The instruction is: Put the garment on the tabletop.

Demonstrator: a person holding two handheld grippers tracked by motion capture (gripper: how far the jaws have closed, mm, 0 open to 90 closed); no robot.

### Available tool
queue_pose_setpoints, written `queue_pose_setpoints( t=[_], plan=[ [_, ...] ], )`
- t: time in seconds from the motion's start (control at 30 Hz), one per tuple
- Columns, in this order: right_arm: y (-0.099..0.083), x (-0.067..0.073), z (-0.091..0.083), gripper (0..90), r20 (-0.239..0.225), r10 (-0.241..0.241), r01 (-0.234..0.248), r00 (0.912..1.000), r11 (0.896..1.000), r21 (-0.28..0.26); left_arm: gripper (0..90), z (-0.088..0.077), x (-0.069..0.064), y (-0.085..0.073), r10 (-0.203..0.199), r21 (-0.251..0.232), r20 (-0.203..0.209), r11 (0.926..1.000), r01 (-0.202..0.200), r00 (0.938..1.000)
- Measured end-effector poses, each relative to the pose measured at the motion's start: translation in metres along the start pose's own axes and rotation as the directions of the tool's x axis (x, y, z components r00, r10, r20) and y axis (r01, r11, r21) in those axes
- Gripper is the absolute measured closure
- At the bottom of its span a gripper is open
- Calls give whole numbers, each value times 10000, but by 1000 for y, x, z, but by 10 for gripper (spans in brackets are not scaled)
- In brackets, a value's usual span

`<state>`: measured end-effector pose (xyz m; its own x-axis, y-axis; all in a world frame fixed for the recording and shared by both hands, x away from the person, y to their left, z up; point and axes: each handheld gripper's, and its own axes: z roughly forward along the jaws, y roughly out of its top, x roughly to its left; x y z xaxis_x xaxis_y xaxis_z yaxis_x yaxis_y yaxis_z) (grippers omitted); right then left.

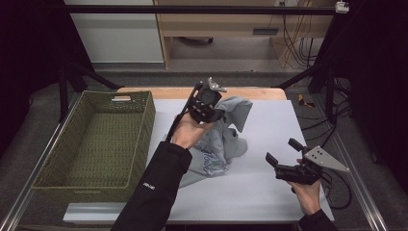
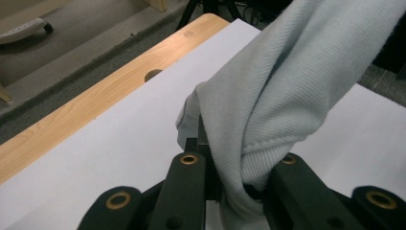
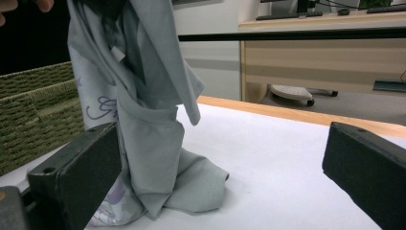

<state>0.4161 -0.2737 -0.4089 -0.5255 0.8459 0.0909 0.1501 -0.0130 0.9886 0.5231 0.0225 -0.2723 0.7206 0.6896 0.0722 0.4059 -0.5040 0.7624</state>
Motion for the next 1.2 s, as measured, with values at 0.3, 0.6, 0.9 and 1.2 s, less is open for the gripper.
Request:
queue_pose_setpoints(
  t=[0.3,0.6,0.9,1.2],
  plan=[
    [-4,0,-2,5,-191,-185,185,9996,9998,-6,804,17,-5,-21,-106,258,-84,9996,108,9999],
    [-5,2,-2,5,-290,-117,117,9995,9999,10,798,38,-4,-49,-341,606,256,9976,325,9991],
    [-7,5,0,4,-550,-235,237,9982,9997,41,763,46,-1,-72,-484,751,470,9962,447,9977],
    [-9,9,3,4,-556,-108,118,9984,9998,179,185,37,-2,-84,-736,304,831,9970,713,9938]
  ],
)
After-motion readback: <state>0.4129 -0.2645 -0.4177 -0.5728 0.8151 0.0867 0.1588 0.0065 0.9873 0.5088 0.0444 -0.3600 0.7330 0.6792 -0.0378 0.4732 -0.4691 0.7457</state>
